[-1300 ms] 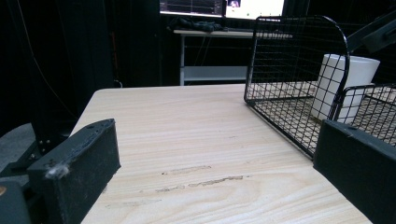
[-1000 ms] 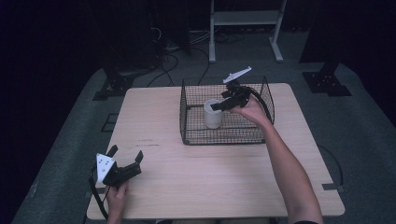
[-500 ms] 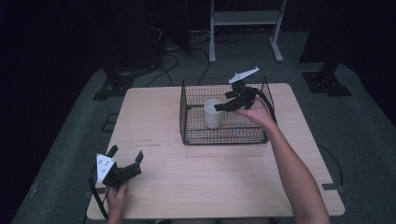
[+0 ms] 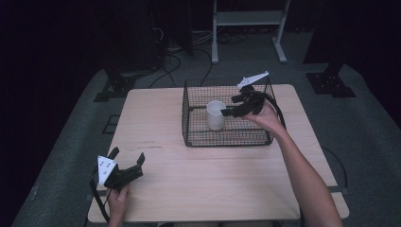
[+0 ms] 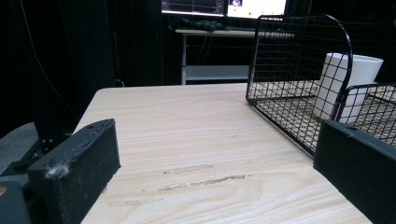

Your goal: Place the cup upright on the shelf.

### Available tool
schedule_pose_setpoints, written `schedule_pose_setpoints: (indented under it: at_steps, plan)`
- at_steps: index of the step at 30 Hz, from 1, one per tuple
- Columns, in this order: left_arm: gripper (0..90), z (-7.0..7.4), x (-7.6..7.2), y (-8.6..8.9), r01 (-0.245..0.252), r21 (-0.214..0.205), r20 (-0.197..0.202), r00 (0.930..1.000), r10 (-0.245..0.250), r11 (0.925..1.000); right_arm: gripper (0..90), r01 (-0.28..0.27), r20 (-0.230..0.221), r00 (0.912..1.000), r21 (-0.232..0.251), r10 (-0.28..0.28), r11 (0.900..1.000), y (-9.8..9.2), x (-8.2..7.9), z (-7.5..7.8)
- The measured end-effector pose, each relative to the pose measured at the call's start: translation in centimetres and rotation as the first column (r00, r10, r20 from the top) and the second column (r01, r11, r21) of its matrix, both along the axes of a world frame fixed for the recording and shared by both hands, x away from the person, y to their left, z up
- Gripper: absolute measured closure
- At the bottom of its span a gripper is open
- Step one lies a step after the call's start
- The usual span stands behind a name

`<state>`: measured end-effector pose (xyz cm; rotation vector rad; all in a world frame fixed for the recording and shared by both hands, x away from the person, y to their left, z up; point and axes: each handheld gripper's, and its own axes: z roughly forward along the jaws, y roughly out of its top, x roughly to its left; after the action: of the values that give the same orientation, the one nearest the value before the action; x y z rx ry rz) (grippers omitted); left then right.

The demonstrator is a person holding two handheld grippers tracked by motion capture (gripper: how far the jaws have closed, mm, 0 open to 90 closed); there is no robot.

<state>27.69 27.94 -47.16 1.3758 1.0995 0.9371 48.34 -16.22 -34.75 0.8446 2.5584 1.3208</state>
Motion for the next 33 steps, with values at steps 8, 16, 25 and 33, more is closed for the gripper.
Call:
schedule_pose_setpoints:
  at_steps: [8,16,25,33]
  plan:
    - [0.0,0.0,0.0,-0.1,0.000,0.005,-0.003,1.0000,0.000,1.0000,13.5,-0.004,0.016,0.9999,0.048,0.003,0.9989,-1.2,-1.3,-0.1]
    - [0.0,0.0,0.0,0.0,0.002,0.003,-0.004,1.0000,-0.002,1.0000,13.5,-0.031,0.018,0.9994,0.028,0.031,0.9991,-1.1,-2.4,0.1]
    - [0.0,0.0,0.0,0.0,0.003,0.002,-0.004,1.0000,-0.003,1.0000,13.5,-0.072,0.042,0.9966,0.030,0.071,0.9969,-1.2,-4.5,-0.3]
    - [0.0,0.0,0.0,-0.1,0.001,0.005,-0.004,1.0000,-0.001,1.0000,13.5,-0.072,0.040,0.9967,0.036,0.070,0.9968,-2.3,-5.7,-0.9]
